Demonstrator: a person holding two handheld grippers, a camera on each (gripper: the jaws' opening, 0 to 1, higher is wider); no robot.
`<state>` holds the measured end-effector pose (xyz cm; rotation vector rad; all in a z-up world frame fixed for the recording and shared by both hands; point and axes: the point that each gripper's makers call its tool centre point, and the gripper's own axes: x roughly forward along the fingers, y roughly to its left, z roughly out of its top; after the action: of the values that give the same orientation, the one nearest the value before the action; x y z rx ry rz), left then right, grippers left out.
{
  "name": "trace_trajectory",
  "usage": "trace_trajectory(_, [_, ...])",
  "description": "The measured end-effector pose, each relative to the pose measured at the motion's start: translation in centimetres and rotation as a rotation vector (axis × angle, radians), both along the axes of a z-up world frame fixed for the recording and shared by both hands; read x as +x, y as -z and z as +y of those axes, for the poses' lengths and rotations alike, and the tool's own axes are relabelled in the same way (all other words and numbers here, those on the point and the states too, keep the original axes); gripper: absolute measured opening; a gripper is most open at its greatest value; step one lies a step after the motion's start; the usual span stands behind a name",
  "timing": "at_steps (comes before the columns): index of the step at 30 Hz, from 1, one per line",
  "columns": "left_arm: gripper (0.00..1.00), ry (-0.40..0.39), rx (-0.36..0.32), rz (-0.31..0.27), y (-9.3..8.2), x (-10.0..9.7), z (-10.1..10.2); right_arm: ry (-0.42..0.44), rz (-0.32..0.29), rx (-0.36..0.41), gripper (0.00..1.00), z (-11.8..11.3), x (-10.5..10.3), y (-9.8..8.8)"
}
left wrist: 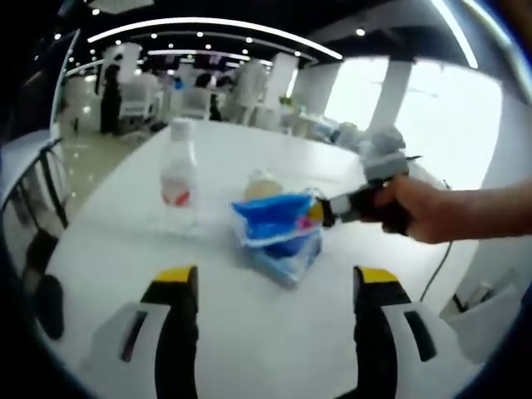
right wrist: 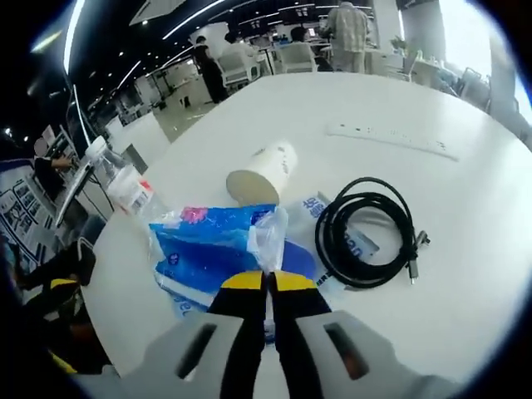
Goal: Arrange the tabletop items into an orderly group along one side of the table until the central work area is clear of visible clutter.
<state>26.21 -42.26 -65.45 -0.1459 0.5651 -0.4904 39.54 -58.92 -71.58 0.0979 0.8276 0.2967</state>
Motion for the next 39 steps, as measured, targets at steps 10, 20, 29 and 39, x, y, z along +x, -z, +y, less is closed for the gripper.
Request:
trace_trajectory(10, [0.72,0.003,-0.002,0.006,-0.2,-0.2,0.0,0.086,-0.040,0.007,0.01,-5.1,0.3,-2.5])
trace_trajectory(20, [0.73,0.031,0.021,-0.005,-0.2,-0.3,-0.5,0.174,-0.079,-0.016,0.01,-9.5,-4.7,-7.2])
trace_trajectory(29, [0.72,0.022,0.003,0.010,0.0,-0.4,-0.3,0.242,-0.076,-0.037,0.01,-14.2,-5.9,-7.8])
trace_trajectory(39, [0.70,-0.004,-0.028,0.021,0.0,-0.2,0.1,0.307,-0.034,-0.072,0.01,-19.6,-6.9,-6.2])
